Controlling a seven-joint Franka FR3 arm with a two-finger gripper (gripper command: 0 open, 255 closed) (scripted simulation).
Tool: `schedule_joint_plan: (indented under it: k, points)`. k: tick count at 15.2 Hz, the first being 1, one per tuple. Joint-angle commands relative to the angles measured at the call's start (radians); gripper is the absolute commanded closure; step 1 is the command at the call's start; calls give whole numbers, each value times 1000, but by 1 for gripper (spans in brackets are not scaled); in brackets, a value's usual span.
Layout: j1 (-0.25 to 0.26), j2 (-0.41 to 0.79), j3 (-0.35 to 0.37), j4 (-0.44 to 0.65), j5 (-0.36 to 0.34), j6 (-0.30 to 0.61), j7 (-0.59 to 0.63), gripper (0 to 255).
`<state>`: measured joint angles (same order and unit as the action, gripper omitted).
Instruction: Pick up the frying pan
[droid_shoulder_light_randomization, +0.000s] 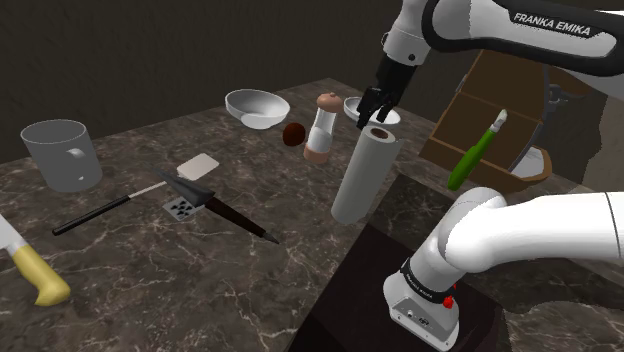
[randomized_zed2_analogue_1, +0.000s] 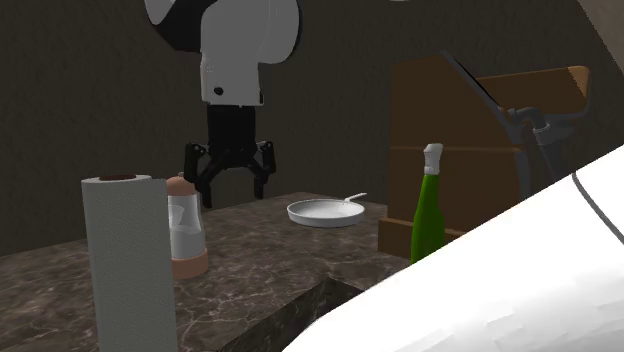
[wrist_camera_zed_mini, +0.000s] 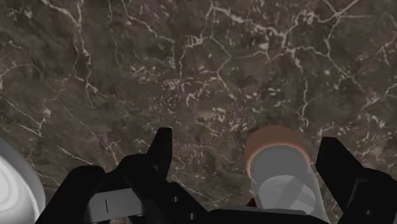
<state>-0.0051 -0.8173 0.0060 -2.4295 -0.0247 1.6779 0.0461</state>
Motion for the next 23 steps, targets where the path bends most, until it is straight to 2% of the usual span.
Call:
schedule_joint_plan:
  k: [1,7,13,18,23]
  points:
    - [0,0,0,0,0,0,0,0]
    - [-60,144,-136,101,-4,51,-55,0]
    - [-101,303,-272,225,29,82,-119,0]
    - [-124,449,-387,345,90,89,-182,0]
    - [-150,614,-502,482,188,73,-259,0]
